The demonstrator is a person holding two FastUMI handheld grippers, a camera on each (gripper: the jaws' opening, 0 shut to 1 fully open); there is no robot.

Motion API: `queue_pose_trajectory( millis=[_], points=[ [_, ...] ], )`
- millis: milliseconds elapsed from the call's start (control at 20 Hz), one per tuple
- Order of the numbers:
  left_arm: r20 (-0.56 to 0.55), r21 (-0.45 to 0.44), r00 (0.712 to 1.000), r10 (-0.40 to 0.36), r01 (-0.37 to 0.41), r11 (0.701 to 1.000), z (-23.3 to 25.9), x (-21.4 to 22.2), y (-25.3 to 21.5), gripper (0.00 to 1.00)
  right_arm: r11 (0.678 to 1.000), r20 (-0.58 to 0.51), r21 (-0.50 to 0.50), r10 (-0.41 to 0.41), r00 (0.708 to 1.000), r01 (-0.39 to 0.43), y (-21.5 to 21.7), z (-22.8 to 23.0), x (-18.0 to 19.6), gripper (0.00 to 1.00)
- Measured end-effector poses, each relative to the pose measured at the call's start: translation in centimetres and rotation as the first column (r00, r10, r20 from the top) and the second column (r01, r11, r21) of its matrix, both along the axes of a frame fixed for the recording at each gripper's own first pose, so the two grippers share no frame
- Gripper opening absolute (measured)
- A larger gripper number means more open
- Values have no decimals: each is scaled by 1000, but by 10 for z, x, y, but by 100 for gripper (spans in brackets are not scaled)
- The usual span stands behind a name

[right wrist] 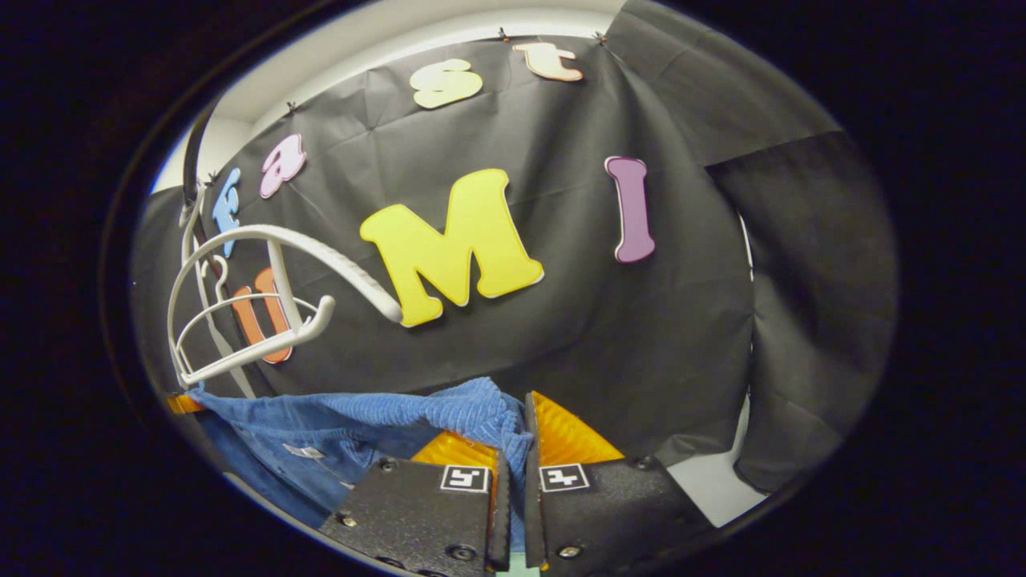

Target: Grasp the clothes on the hanger with both hands and then place them into the laundry hamper below.

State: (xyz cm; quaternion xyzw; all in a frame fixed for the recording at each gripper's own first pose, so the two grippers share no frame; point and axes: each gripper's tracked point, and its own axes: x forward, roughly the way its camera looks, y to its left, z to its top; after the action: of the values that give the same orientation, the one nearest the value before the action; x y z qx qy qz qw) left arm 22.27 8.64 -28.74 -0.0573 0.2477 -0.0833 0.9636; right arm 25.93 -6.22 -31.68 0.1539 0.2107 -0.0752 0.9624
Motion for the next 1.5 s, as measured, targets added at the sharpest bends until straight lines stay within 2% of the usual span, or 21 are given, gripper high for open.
queue_pose_trajectory(
  millis=[300,500,850,1200,1500],
  points=[
    [-32,-6,999,36,-37,999,-12,-25,-3,1,1000,-53,-14,-22,998,21,4,-13,-30,10],
    [-42,31,998,44,-43,999,-14,-42,-8,1,998,-68,-56,10,998,-14,22,-12,-52,10],
    [-18,74,1000,-19,21,997,0,-77,-34,1,998,-80,-49,41,996,-45,42,2,-86,10],
    [-14,73,998,-60,61,996,7,-106,-58,1,995,-102,-27,92,990,-95,79,-2,-122,10],
    [21,45,996,-86,85,995,26,-118,-81,1,989,-100,13,145,984,-145,112,8,-133,10]
  ],
)
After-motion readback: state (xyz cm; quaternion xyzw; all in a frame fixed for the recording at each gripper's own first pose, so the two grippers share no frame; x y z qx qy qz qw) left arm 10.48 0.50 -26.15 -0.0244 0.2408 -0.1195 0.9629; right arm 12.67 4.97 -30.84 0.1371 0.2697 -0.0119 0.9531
